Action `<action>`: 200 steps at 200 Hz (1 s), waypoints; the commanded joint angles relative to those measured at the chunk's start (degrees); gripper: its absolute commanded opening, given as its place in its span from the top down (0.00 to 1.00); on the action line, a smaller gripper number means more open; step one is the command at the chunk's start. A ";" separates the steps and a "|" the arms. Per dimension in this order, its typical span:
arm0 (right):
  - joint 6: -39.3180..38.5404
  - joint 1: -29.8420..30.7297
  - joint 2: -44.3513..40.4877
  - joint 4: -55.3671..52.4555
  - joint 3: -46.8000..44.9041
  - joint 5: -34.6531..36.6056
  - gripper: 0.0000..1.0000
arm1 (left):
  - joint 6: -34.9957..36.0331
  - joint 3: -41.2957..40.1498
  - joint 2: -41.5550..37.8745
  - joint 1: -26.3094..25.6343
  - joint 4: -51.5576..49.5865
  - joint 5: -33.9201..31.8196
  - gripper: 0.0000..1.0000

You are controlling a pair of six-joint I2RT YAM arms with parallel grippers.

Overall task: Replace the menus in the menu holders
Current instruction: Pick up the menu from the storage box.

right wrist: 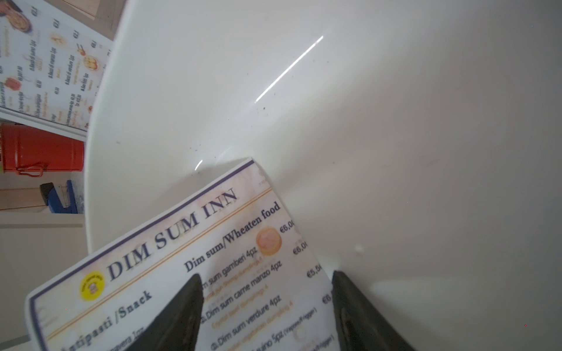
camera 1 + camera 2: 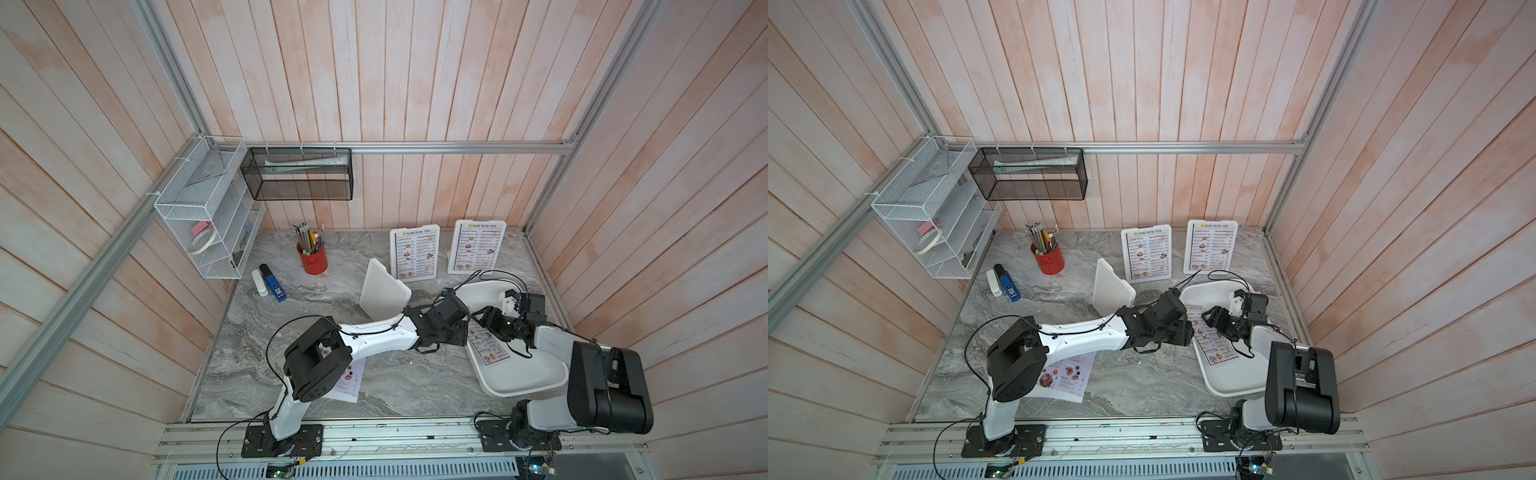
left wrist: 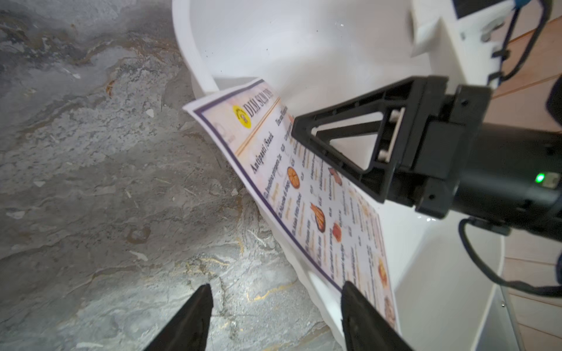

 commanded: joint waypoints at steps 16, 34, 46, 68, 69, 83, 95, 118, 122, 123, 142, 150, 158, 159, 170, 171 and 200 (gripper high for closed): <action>2.59 0.63 0.16 -4.86 -3.07 -3.03 0.34 | -1.18 1.97 2.10 0.23 4.13 2.55 0.31; 3.41 0.61 -0.43 -4.12 -3.71 -4.03 0.35 | -1.73 1.82 2.68 0.51 5.12 3.19 0.32; 3.72 0.62 -0.80 -4.31 -3.72 -4.08 0.36 | -1.91 1.72 2.94 0.69 5.60 3.41 0.34; 3.78 0.60 -1.69 -5.06 -3.52 -4.75 0.37 | -1.91 1.79 3.29 0.87 6.07 3.63 0.45; 3.83 0.61 -1.78 -5.06 -3.59 -4.74 0.37 | -1.96 1.76 3.30 0.87 6.11 3.63 0.45; 4.07 0.61 -3.10 -5.28 -3.83 -4.38 0.37 | -2.09 1.56 3.04 0.87 6.39 3.48 0.50; 3.84 0.61 -3.62 -5.82 -3.87 -3.87 0.37 | -1.94 1.54 2.69 0.87 6.42 3.23 0.55; 3.62 0.65 -3.89 -6.07 -3.75 -3.97 0.37 | -1.38 1.55 2.51 1.09 6.16 2.63 0.68; 3.61 0.61 -3.94 -6.18 -3.69 -3.92 0.37 | -1.45 1.55 2.51 1.13 6.18 2.67 0.71; 3.66 0.61 -3.96 -6.19 -3.71 -3.89 0.37 | -1.46 1.55 2.47 1.17 6.17 2.67 0.71; 3.68 0.60 -4.06 -6.54 -3.35 -3.84 0.37 | -1.58 1.52 2.51 1.29 6.14 2.52 0.78; 3.68 0.61 -4.21 -6.64 -3.24 -3.84 0.37 | -1.56 1.51 2.47 1.31 6.06 2.52 0.79; 3.53 0.61 -4.39 -6.88 -3.06 -3.58 0.37 | -1.48 1.62 2.47 1.31 5.77 2.49 0.81; 3.53 0.61 -4.40 -6.90 -3.00 -3.54 0.37 | -1.43 1.67 2.49 1.31 5.74 2.49 0.81; 3.29 0.61 -4.72 -7.27 -2.71 -3.42 0.37 | -1.15 1.73 2.29 1.26 5.52 2.28 0.86; 3.28 0.61 -4.74 -7.31 -2.70 -3.42 0.37 | -1.13 1.72 2.23 1.29 5.48 2.26 0.86; 2.60 0.52 -5.46 -8.62 -1.01 -2.87 0.37 | -0.19 1.86 1.73 1.40 5.11 2.14 0.93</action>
